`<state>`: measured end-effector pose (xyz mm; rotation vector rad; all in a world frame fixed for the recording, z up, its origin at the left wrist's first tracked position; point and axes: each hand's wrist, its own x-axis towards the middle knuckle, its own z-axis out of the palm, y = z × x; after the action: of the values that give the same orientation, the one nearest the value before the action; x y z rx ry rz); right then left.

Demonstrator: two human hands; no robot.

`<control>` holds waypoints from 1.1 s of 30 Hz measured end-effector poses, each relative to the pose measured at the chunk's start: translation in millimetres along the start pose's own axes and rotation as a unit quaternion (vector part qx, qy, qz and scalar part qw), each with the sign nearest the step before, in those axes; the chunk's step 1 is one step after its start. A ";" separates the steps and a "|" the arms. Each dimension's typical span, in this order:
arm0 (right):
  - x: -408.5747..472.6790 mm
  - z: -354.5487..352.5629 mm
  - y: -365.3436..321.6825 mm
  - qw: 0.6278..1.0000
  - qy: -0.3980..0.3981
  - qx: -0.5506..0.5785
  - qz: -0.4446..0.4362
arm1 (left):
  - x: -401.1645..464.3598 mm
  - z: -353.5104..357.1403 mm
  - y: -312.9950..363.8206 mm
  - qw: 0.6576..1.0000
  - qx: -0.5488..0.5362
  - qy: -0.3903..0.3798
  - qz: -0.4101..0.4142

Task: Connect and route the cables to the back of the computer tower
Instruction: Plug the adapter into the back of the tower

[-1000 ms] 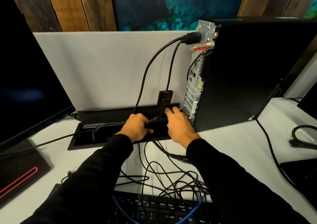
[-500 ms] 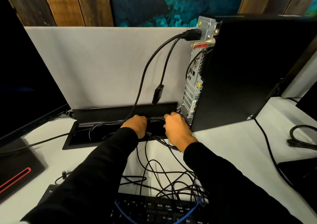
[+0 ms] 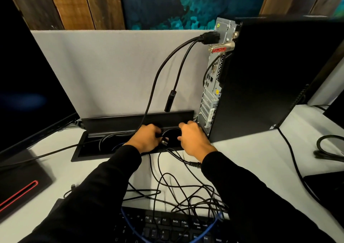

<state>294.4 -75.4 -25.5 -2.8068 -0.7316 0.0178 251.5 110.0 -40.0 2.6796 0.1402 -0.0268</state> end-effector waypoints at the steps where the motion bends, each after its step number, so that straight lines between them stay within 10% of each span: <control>1: -0.2 -1.4 0.0 1.000 -0.001 0.012 -0.002 | -2.1 -0.4 0.2 1.000 -0.014 0.008 0.009; 17: -28.7 -12.0 -7.8 0.917 0.206 0.298 -0.168 | -24.3 -2.2 16.7 0.944 -0.265 0.137 0.141; 25: -17.3 -20.6 -24.6 0.852 0.137 0.503 -0.046 | -29.9 3.4 28.4 0.904 -0.382 0.159 0.107; 30: -12.9 -11.5 -19.1 0.879 0.116 0.461 -0.048 | -23.6 14.3 19.1 0.898 -0.406 0.151 0.080; 33: -13.4 -6.1 -19.8 0.895 0.102 0.427 -0.080 | -18.9 11.5 12.7 0.827 -0.555 0.089 0.008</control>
<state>273.6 -66.5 -15.6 -1.8715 -0.6780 0.0107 234.1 91.8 -43.9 1.5006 0.1324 0.2400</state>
